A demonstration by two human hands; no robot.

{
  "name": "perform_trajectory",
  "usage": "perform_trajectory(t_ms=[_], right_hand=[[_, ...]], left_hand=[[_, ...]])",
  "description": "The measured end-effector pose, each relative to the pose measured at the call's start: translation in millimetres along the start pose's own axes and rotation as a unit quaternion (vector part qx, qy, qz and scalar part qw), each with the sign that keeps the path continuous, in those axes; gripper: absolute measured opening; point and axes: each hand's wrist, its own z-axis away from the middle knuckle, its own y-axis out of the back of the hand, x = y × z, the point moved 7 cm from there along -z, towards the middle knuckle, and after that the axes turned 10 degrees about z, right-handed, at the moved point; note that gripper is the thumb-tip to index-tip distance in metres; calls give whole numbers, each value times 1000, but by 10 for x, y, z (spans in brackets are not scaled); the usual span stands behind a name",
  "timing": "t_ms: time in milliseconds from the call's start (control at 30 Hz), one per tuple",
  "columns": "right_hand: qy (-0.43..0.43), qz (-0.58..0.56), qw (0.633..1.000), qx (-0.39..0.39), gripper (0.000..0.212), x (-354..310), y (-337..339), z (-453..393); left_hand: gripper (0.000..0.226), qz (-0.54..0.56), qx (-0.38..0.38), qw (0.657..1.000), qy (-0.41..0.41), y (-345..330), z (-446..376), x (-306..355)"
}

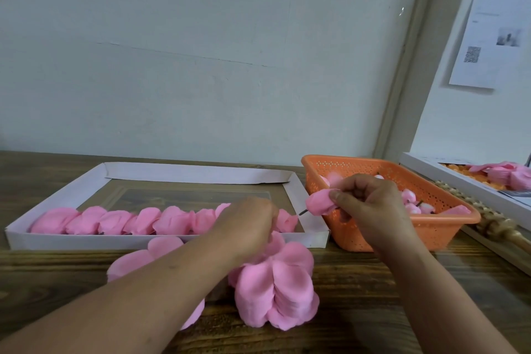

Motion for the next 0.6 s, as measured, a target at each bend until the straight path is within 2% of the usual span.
perform_trajectory(t_ms=[33,133,267,367,433,533,600], right_hand=[[0,-2,1000,0,14,-2,-1,-1],[-2,1,1000,-2,11,-4,2,4],[3,3,1000,0,12,-7,2,-2],[3,-19,1000,6,11,8,9,-18],[6,-33,999,9,12,9,17,-17],[13,-30,999,8,12,5,9,-9],[13,-26,1000,9,13,5,5,-9]], left_hand=[[31,-12,9,1000,7,4,-15,-23],[34,-6,28,999,17,47,-16,-38],[27,40,55,998,-7,212,54,73],[29,111,65,991,20,294,88,36],[24,157,48,986,41,294,120,9],[13,240,-29,966,89,160,188,-45],[17,241,-72,963,101,61,213,-51]])
